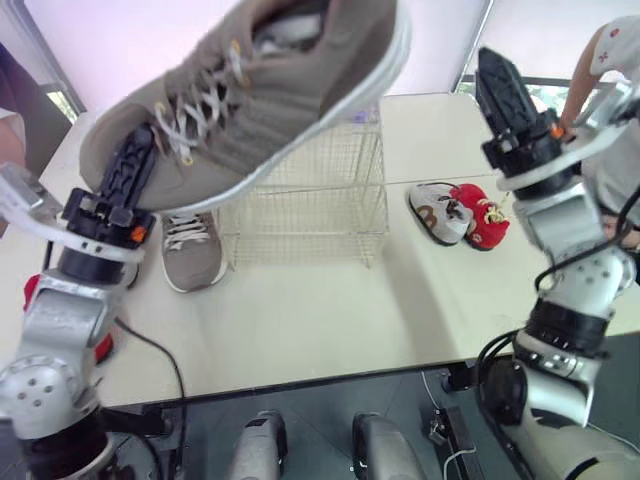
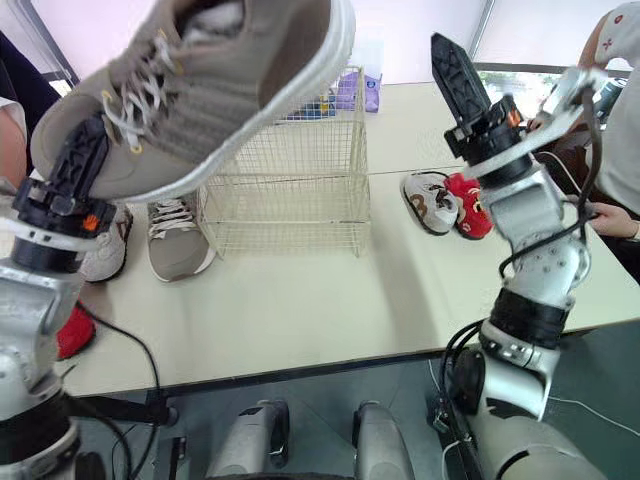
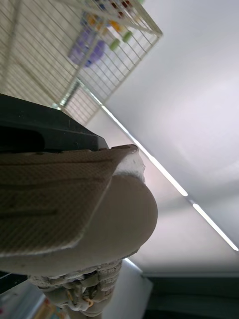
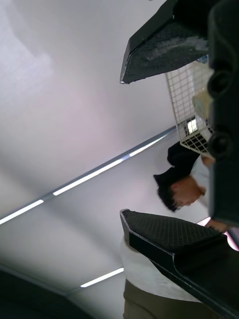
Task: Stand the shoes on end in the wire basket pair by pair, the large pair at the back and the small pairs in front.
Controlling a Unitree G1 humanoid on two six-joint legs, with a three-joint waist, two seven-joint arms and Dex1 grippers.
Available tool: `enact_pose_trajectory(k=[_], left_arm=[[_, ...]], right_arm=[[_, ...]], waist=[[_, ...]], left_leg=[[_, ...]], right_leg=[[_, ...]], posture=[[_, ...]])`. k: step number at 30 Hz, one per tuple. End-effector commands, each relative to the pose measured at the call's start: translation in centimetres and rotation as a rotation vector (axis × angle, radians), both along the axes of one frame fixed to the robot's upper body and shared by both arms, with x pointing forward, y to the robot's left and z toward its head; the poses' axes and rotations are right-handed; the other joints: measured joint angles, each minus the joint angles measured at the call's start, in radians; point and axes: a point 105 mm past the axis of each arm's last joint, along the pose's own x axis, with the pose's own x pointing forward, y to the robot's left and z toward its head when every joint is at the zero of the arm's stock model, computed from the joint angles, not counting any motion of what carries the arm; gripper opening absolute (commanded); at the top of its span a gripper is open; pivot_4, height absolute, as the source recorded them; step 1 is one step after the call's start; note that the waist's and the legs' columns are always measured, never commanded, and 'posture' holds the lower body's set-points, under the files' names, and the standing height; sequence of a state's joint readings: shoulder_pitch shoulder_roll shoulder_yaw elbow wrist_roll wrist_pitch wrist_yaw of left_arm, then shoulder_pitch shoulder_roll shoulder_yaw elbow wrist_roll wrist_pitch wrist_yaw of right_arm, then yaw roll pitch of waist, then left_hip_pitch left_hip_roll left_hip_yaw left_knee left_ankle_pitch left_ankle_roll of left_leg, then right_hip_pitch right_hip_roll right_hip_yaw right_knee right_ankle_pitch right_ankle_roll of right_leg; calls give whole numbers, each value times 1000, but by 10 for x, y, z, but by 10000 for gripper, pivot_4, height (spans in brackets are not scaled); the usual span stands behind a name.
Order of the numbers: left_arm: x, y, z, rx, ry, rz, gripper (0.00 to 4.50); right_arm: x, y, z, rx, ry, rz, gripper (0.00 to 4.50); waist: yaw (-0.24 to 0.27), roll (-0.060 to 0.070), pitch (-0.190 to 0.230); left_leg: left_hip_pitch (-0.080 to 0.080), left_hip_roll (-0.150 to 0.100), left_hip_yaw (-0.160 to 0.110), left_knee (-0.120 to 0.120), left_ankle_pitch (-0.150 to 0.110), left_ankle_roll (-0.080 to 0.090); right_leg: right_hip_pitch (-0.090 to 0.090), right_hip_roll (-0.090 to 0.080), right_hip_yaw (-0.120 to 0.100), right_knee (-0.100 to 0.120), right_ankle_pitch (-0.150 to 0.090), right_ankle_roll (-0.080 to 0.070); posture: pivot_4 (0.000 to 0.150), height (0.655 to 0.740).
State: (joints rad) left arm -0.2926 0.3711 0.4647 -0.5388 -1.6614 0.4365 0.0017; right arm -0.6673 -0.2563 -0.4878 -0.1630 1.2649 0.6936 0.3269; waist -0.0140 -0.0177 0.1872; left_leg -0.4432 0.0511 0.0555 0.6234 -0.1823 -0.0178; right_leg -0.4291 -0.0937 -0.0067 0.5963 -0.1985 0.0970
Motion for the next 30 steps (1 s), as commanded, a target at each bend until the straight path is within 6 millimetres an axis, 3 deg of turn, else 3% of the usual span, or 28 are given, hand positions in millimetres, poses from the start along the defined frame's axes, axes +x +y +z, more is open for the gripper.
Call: enact_pose_trajectory(k=[1, 5, 8, 17, 23, 26, 30], left_arm=[[3, -12, 14, -20, -76, 0, 7429], [16, -26, 16, -78, -84, -4, 7429], [21, -36, 15, -97, -80, -6, 7429], [20, -56, 8, -78, -57, -53, 7429], [21, -60, -5, -58, -20, -49, 7429], [22, -58, -9, -57, -6, -36, 7429], [22, -58, -14, -52, 6, -29, 7429]], right_arm=[[-16, 41, 4, -13, -17, 108, 44615], [-26, 86, 3, -34, -40, 193, 44615], [-30, 102, 3, -47, -64, 228, 44615], [-21, 115, 13, -81, -153, 220, 44615], [-13, 114, 25, -55, -203, 189, 44615], [-16, 116, 29, -51, -231, 207, 36361], [-20, 117, 34, -52, -263, 217, 19113]], waist=[[-3, 1, 0], [-4, 2, 0], [1, 2, 0], [0, 2, 0], [-4, 2, 0], [-1, 2, 0], [0, 2, 1]], left_leg=[[0, 0, 0, 1, 0, 0], [0, 2, -3, 4, 0, 0], [-1, 2, -5, 4, 0, 0], [-4, 2, -6, 5, 0, 0], [-4, 2, -6, 5, 0, 0], [-4, 2, -6, 4, 0, 0], [-5, 2, -6, 4, 0, 0]], right_leg=[[0, 1, 0, 0, 1, 1], [1, 4, 0, 0, 1, 2], [2, 5, 0, 0, 1, 2], [2, 5, 1, -2, 1, 2], [1, 6, 1, -2, 1, 2], [1, 6, 1, -2, 1, 2], [1, 6, 0, -3, 1, 2]], posture=[[1500, 7400], [1500, 7400], [1500, 7400], [1500, 7400], [1500, 7400], [1500, 7400], [1500, 7400]])
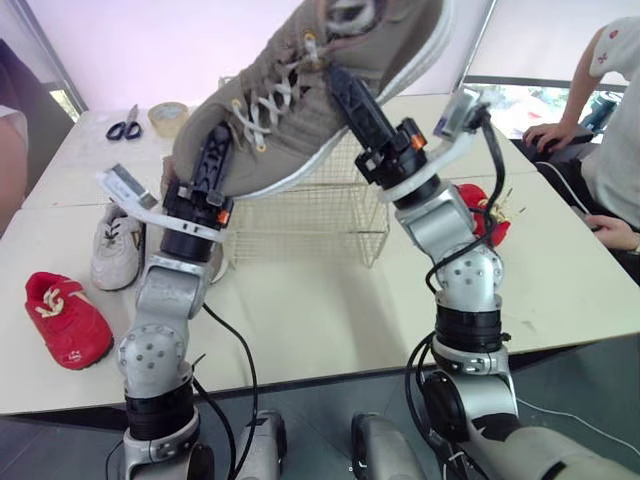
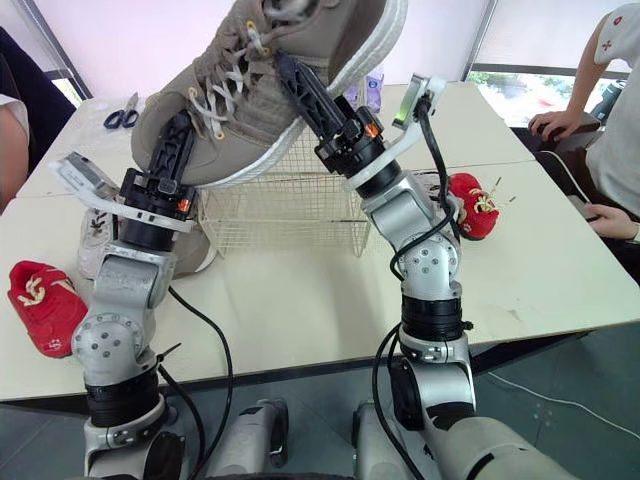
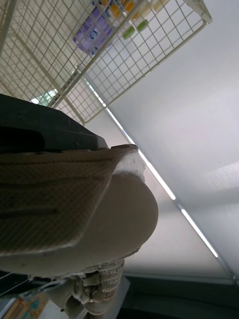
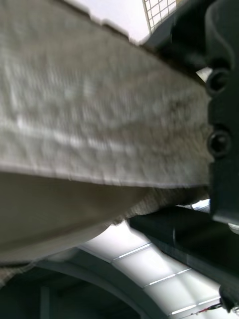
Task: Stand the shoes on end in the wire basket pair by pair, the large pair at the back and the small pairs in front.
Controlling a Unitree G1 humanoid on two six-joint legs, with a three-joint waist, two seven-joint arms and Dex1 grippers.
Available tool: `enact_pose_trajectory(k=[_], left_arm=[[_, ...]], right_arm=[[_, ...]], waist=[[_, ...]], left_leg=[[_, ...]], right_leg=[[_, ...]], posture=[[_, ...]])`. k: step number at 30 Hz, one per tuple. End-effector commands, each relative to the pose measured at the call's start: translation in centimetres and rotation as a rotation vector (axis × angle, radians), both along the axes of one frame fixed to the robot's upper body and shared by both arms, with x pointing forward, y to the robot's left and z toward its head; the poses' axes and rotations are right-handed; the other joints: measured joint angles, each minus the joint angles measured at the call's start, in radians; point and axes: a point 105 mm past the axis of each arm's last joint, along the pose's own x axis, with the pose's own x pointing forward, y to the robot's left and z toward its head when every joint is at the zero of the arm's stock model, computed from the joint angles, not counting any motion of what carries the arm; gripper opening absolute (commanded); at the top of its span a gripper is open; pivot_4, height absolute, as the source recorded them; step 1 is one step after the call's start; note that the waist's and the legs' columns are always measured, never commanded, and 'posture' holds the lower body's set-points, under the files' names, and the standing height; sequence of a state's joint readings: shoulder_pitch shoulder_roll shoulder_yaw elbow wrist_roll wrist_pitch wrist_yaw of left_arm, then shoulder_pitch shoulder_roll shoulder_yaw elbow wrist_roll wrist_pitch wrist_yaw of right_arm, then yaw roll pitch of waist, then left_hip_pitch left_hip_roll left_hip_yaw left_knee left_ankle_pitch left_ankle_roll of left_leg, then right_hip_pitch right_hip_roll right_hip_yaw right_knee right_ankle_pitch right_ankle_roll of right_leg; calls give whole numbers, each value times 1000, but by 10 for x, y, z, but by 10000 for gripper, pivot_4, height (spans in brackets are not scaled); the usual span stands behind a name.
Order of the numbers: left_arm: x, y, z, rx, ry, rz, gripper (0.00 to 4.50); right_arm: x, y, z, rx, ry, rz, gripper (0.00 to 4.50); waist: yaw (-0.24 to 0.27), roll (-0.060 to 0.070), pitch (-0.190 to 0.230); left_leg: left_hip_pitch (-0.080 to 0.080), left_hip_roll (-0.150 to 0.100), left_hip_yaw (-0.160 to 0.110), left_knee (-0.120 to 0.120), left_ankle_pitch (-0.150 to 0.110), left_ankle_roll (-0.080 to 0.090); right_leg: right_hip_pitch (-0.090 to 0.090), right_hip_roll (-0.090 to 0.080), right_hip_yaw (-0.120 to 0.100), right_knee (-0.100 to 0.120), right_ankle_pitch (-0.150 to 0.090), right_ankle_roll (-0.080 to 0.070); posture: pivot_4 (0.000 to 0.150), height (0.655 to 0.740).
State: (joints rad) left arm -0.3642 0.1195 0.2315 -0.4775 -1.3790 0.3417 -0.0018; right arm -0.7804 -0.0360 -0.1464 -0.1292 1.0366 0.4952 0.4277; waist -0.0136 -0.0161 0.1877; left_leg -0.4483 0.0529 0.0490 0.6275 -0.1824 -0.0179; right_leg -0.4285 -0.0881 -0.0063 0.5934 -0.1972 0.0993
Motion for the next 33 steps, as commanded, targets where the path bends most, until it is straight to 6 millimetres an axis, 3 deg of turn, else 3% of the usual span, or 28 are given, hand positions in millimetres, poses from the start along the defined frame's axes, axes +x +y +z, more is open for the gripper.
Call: enact_pose_trajectory(k=[1, 7, 8, 14, 21, 26, 33], left_arm=[[-9, -4, 7, 20, -47, 1, 7429], [-6, -5, 2, 114, -24, 65, 7429], [-6, -4, 1, 133, -26, 76, 17355], [-13, -9, -7, 394, -9, 180, 44341], [-29, 2, -19, 609, 30, 303, 44341], [-39, 13, -26, 617, 53, 326, 44341], [-44, 9, -32, 612, 72, 308, 44341]], right_arm=[[-15, 0, 23, 32, -109, 26, 17439], [-9, -12, 46, 2, -197, -38, 17205], [-7, -16, 52, 0, -219, -56, 17205], [16, -40, 102, -170, -496, -207, 17205], [49, -44, 104, -447, -651, -314, 17205], [61, -42, 96, -578, -693, -359, 17205], [70, -42, 90, -689, -717, -441, 17205]], waist=[[-1, 0, 0], [-2, 0, 0], [-3, 1, 0], [-1, 1, 1], [-7, 1, 1], [-6, 3, 2], [-3, 3, 2]], left_leg=[[0, 0, 0, 0, 0, 0], [0, 0, 0, 0, 0, 0], [0, 0, 0, 0, 0, 0], [-6, 0, 0, 0, 0, 0], [-7, 0, 2, -7, 0, 0], [-9, 0, 2, -7, 0, 0], [-10, 0, 1, -4, 0, -2]], right_leg=[[0, 0, 0, 0, 0, 0], [-1, 0, 0, 0, 0, 0], [-1, 0, 0, 0, 0, 0], [-5, 0, 0, 0, 0, 0], [-11, 1, 1, 0, -1, 1], [-14, 1, 1, 1, -1, 1], [-12, 1, 1, 1, 0, 1]], posture=[[1500, 7400], [1500, 7400], [1500, 7400], [1500, 7400], [1500, 7400], [1500, 7400], [1500, 7400]])
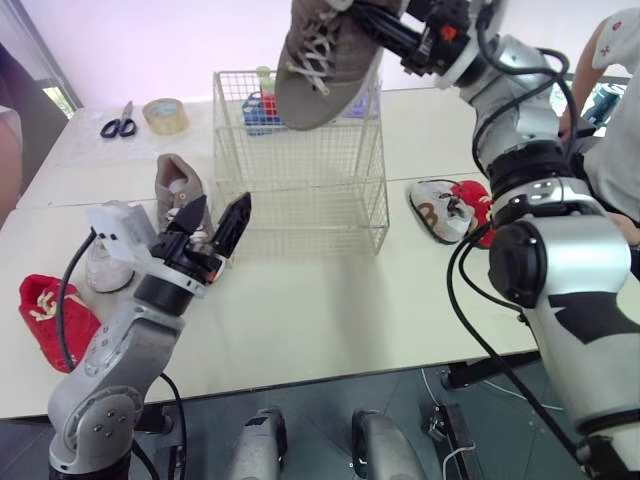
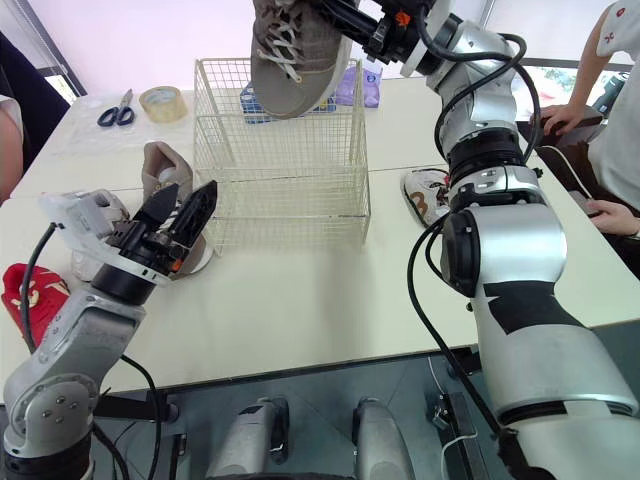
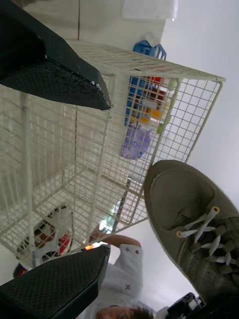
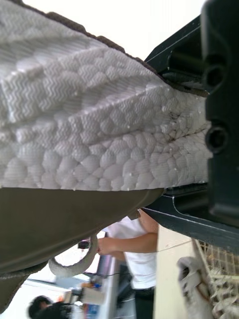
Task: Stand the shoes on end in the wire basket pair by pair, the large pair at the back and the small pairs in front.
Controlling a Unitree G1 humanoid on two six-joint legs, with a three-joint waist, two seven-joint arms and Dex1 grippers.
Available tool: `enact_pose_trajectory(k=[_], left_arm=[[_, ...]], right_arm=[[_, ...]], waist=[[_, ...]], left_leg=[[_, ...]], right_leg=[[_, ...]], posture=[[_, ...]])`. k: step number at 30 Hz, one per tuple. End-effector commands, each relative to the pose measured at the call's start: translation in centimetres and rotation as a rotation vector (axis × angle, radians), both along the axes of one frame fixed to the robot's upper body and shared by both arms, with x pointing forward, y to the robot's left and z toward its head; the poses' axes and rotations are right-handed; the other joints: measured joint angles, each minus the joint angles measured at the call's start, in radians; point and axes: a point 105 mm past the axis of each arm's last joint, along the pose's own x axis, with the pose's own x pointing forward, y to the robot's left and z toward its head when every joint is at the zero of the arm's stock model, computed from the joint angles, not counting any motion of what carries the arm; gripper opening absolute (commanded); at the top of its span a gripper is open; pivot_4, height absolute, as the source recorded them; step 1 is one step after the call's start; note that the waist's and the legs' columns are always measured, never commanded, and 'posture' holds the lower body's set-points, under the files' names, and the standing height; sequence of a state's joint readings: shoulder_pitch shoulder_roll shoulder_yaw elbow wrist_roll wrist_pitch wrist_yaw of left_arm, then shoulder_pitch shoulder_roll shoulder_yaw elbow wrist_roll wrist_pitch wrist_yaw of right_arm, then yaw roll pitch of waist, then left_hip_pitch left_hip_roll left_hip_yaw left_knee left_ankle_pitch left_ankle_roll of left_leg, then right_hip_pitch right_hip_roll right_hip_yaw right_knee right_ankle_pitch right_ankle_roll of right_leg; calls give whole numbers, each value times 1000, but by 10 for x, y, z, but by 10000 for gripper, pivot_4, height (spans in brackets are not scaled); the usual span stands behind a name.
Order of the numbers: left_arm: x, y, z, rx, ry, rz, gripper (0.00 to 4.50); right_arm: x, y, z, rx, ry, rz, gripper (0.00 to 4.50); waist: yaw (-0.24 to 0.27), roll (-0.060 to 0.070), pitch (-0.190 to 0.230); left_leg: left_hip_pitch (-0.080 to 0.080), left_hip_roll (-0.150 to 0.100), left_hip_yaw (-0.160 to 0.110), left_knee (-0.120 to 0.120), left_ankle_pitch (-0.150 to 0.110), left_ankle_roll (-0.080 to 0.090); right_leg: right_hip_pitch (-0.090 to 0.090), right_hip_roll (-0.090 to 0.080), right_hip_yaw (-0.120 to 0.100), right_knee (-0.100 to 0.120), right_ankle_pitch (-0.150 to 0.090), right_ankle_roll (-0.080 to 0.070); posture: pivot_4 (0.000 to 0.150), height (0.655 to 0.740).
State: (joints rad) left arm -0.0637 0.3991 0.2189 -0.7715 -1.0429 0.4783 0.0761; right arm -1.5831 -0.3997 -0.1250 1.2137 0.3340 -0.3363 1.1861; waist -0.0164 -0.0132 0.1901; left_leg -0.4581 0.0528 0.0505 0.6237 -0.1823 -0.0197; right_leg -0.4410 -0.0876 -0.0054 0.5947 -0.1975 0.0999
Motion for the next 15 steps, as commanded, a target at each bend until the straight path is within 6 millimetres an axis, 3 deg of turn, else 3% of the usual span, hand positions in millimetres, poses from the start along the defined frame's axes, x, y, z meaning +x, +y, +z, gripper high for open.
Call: enact_pose_trajectory(k=[1, 10, 15], left_arm=[[-9, -3, 10, -11, -45, -10, 44341], [-10, -3, 4, -28, -22, -20, 44341], [-8, -1, 3, -36, -18, -29, 44341]], right_arm=[[-4, -7, 17, 6, -66, -47, 17205], [-13, -34, 46, 245, 4, 55, 17205], [-7, -37, 42, 190, -40, -55, 17205]], waist=[[0, 0, 0], [-1, 0, 0], [-2, 0, 0]], left_leg=[[0, 0, 0, 1, -1, -2], [-2, 0, 0, 5, -1, -2], [-2, 0, 0, 1, 0, 0]], right_leg=[[0, 0, 0, 0, 0, -1], [0, 0, 0, 0, 1, -2], [-2, 0, 0, 0, 1, -1]], posture=[[1500, 7400], [1500, 7400], [1500, 7400]])
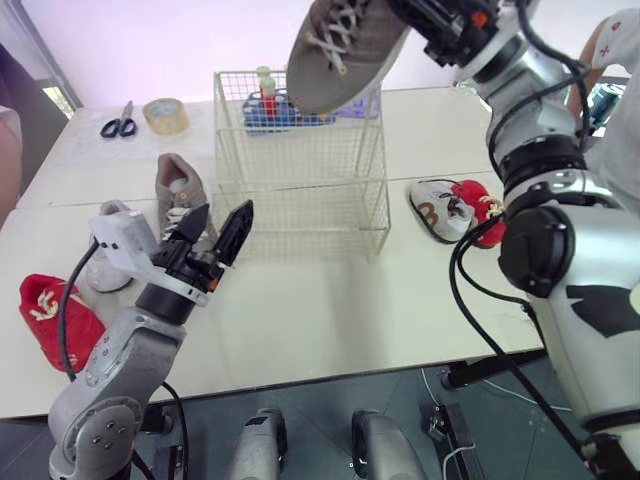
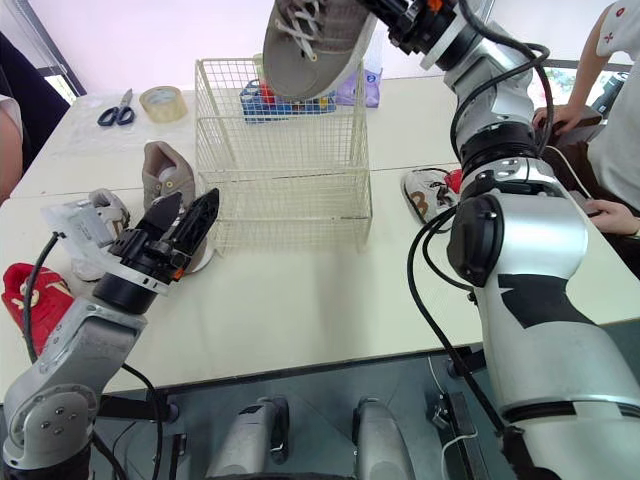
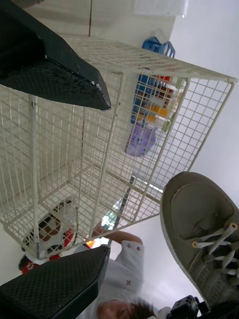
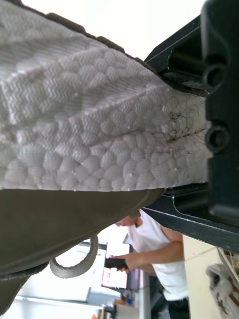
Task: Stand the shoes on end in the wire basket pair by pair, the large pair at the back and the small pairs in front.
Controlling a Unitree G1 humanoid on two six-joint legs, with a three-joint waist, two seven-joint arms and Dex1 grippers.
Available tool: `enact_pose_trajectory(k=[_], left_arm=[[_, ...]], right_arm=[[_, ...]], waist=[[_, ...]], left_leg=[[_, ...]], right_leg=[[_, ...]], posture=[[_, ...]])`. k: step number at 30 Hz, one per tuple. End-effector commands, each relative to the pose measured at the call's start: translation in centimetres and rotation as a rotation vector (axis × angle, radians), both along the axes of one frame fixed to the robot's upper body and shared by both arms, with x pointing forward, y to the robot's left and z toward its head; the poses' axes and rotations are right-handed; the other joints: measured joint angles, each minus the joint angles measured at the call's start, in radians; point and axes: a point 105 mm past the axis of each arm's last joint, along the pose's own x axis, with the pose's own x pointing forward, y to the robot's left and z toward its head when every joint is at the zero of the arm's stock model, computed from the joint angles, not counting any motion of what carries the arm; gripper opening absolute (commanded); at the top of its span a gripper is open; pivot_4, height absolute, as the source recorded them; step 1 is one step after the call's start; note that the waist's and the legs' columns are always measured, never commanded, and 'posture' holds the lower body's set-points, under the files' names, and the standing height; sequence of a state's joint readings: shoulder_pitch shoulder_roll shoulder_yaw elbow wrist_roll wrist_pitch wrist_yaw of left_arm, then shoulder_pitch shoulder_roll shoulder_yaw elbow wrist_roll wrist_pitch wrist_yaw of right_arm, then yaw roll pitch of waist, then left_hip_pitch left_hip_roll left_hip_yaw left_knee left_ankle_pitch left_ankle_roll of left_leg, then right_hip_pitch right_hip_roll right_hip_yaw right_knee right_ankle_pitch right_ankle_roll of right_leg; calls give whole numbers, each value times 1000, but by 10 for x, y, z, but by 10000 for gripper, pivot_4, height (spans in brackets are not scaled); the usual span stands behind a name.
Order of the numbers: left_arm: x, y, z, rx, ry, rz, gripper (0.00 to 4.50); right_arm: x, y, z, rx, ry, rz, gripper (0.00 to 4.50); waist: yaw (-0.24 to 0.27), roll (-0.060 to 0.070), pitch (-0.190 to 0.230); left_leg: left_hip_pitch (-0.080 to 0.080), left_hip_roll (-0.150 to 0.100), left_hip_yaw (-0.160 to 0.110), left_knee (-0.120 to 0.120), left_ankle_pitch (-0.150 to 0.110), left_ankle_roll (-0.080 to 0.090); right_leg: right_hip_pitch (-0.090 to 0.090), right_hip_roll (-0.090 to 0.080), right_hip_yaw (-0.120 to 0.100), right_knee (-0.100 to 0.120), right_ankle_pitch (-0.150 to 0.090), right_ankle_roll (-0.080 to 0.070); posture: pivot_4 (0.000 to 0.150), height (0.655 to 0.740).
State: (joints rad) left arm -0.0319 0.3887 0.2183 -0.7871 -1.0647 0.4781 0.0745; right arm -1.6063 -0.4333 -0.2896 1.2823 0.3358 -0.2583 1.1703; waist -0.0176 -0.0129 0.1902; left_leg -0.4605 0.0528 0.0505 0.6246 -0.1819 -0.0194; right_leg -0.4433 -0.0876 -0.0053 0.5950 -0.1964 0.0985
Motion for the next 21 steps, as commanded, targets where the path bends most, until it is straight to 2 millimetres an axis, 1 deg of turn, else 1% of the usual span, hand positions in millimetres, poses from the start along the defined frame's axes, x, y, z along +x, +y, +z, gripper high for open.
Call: enact_pose_trajectory(k=[1, 3, 6, 12, 16, 17, 18, 21], left_arm=[[-3, 1, 7, -17, -36, -14, 44341], [-2, 3, 7, -20, -35, -13, 44341], [-2, 5, 5, -25, -30, -6, 44341], [-1, 7, 2, -28, -20, 4, 44341], [0, 6, 0, -27, -12, 9, 45000], [1, 6, 0, -27, -11, 9, 45000], [1, 6, 0, -28, -11, 9, 45000], [2, 5, 0, -30, -11, 10, 45000]], right_arm=[[-12, -4, 28, -38, -140, -86, 17205], [-7, 0, 17, -124, -150, -125, 17205], [0, 13, -9, -246, -125, -118, 17205], [8, 20, -33, -301, -61, -112, 17205], [17, 18, -43, -285, 8, -141, 37143], [19, 17, -42, -272, 10, -164, 41374], [21, 16, -43, -263, 29, -170, 44420], [25, 14, -43, -257, 47, -203, 44420]], waist=[[-1, 0, 0], [-1, 0, 0], [-3, 0, 0], [-1, 0, 0], [-1, 0, 0], [0, 0, 0], [0, 0, 0], [-1, 0, 0]], left_leg=[[0, 0, 0, 0, 0, 0], [0, 0, 0, 0, 0, 0], [0, 0, 0, 1, 0, 0], [0, 0, 0, 3, 0, 0], [0, 0, 0, 3, 0, 0], [1, 0, 0, 3, 0, 0], [0, 0, 0, 4, 0, 0], [0, 0, 0, 5, 0, 0]], right_leg=[[0, 0, 0, 0, 0, 0], [0, 0, 0, 0, 0, 0], [0, 0, 0, 1, 0, 0], [1, 0, 0, 2, 0, 0], [2, 0, 0, 2, 0, 0], [2, 0, 0, 2, 0, 0], [2, 0, 0, 2, 0, 0], [2, 0, 0, 3, 0, 0]], posture=[[1500, 7400], [1500, 7400], [1500, 7400], [1500, 7400], [1500, 7400], [1500, 7400], [1500, 7400], [1500, 7400]])
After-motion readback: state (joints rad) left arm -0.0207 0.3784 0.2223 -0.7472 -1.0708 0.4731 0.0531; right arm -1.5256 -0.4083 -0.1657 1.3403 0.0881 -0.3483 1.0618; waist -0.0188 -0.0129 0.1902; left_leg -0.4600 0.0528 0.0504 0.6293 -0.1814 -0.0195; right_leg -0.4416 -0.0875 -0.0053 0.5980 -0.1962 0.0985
